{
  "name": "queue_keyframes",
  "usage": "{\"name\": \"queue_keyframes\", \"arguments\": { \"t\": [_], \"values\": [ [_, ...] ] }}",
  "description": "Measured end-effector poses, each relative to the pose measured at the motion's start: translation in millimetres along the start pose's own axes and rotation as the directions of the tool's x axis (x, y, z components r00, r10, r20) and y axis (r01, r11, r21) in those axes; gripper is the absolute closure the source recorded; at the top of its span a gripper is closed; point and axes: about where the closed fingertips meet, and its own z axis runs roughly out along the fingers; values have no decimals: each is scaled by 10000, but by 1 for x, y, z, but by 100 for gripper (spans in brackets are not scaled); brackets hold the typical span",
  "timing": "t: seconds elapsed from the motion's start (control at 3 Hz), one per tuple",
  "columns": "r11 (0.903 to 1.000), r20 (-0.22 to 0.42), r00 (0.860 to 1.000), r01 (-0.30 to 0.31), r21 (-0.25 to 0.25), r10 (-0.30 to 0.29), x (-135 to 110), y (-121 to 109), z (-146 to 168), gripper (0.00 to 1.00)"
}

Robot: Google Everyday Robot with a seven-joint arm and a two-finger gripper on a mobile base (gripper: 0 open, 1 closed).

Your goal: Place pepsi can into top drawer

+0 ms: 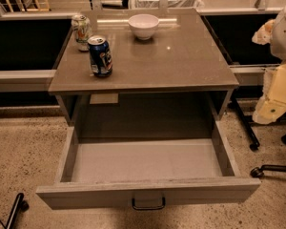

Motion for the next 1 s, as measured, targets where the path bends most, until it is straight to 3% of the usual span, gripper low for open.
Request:
{"name": "queue_keyframes", "arguments": {
  "t": [0.33, 0.67, 1.0],
  "values": [
    [10000, 0, 10000, 0, 0, 0, 0, 0, 0, 0],
    [9979, 899, 9943, 593, -271, -566, -39, -19, 21, 0],
    [9870, 2802, 9487, 1592, -228, -1466, -130, -58, 44, 0]
  ]
}}
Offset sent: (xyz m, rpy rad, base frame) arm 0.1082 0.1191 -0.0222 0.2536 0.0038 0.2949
